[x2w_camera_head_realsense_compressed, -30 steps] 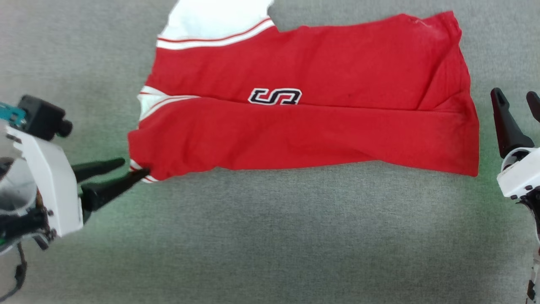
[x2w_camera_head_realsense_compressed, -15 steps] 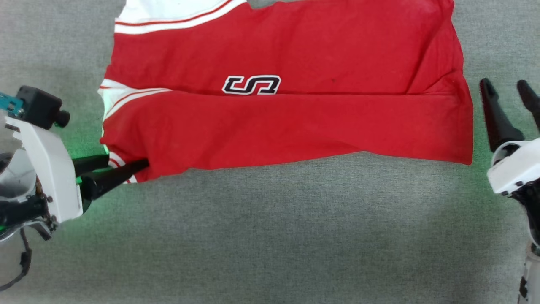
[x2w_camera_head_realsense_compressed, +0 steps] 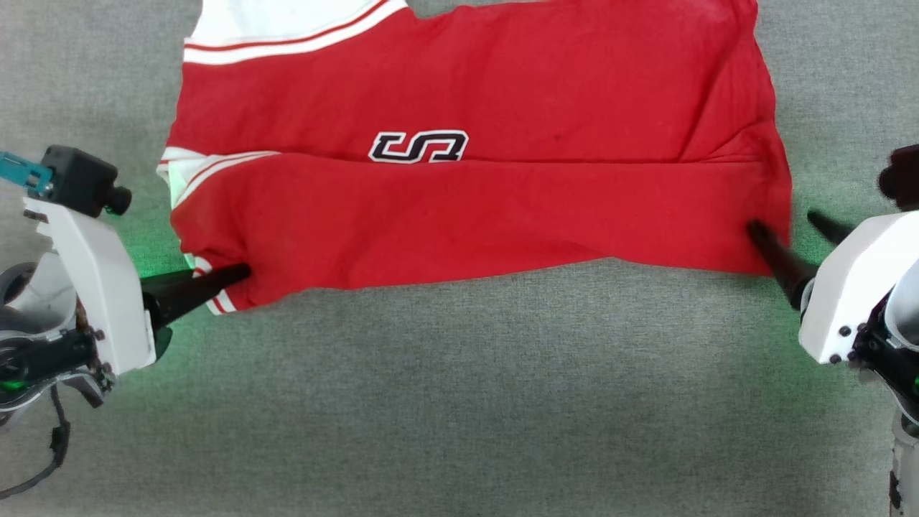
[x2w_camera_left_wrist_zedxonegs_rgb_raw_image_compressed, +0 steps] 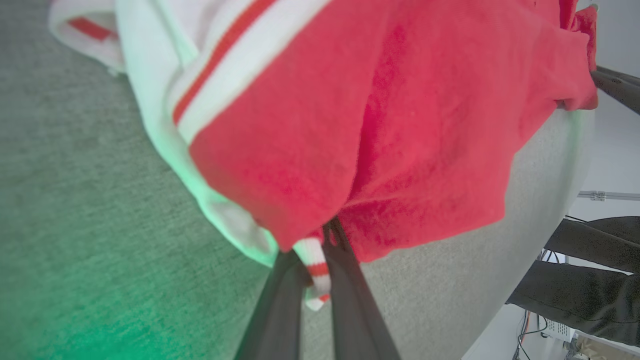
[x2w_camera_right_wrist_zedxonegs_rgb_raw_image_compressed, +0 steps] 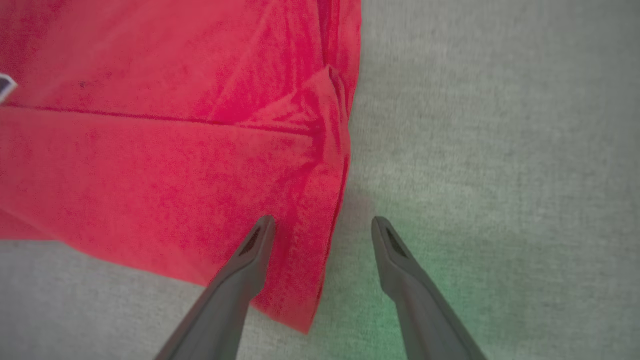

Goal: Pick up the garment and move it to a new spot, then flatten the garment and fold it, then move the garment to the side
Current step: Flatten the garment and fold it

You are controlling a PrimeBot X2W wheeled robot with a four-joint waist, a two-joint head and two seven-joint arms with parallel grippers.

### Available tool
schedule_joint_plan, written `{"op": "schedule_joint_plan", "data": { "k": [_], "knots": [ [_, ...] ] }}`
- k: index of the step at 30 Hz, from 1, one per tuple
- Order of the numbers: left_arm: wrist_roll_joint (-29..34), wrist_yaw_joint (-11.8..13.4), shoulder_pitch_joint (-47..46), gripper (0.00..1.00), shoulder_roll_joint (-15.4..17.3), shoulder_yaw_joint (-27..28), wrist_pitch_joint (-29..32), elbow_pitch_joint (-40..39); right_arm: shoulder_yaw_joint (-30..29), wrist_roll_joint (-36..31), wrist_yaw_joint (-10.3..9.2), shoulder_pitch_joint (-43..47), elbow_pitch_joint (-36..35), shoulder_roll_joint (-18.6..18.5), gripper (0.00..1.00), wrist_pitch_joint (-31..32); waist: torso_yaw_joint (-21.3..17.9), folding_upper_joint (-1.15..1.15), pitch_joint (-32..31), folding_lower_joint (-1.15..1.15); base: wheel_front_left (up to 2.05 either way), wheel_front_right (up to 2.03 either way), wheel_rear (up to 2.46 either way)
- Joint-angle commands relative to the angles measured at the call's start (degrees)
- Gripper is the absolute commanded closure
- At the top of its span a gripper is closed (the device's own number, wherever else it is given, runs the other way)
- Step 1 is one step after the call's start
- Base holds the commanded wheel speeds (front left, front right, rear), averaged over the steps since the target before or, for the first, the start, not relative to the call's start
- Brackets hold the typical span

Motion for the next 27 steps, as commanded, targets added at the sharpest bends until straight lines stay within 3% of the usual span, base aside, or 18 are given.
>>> {"op": "schedule_joint_plan", "data": {
  "k": [1, 5, 9, 10, 11, 12, 13, 19, 27],
  "knots": [
    [0.3, 0.1, 2.2, 1.0, -1.9, -1.4, 0.7, -0.5, 0.3, 0.5, -0.01, -0.9, -0.3, -0.5, 0.0, 2.1, 0.1, -0.01, 0.0, 0.0, 0.0, 0.0, 0.0],
    [0.6, 0.1, 1.8, 1.0, -2.0, -0.9, 0.9, -1.1, -0.1, 0.6, 0.0, -2.5, -1.1, 0.0, 0.0, 9.7, 0.6, -0.01, 0.7, 0.0, 0.0, 0.0, 0.0],
    [0.8, 0.2, 1.5, 1.0, -2.3, -0.3, 0.3, -1.1, 0.0, -0.7, 0.0, -3.9, 1.3, 0.8, 0.0, 12.6, 1.2, -0.01, 1.5, 0.0, 0.0, 0.0, 0.0],
    [1.0, 0.2, 1.4, 1.0, -2.4, -0.2, 0.2, -1.1, 0.2, -1.2, -0.01, -3.9, 2.1, 0.9, 0.09, 13.2, 1.3, -0.01, 1.6, 0.0, 0.0, 0.0, 0.0],
    [1.1, 0.2, 1.4, 1.0, -2.5, -0.1, 0.1, -1.0, 0.2, -1.7, -0.01, -3.9, 2.7, 1.0, 0.52, 13.3, 1.5, -0.01, 1.7, 0.0, 0.0, 0.0, 0.0],
    [1.1, 0.2, 1.5, 1.0, -2.7, 0.0, -0.1, -0.9, 0.3, -2.0, -0.01, -3.9, 3.3, 1.2, 0.67, 13.4, 1.6, -0.01, 1.8, 0.0, 0.0, 0.0, 0.0],
    [1.2, 0.2, 1.5, 1.0, -2.8, 0.1, -0.2, -0.9, 0.3, -2.2, -0.01, -4.1, 3.6, 1.3, 1.0, 13.3, 1.7, -0.01, 1.9, 0.0, 0.0, 0.0, 0.0],
    [1.3, 0.2, 2.4, 1.0, -3.0, 0.9, -1.4, -1.3, -1.0, -1.7, 0.0, -2.8, 3.6, 1.3, 1.0, 12.9, 2.5, -0.01, 0.9, 0.0, 0.0, 0.0, 0.0],
    [0.6, 0.1, 6.2, 1.0, 0.8, 2.2, -4.5, -6.1, -2.2, 1.3, -0.01, 1.7, -1.8, -0.8, 1.0, 13.2, 3.3, -0.01, -1.7, 0.0, 0.0, 0.0, 0.0]
  ]
}}
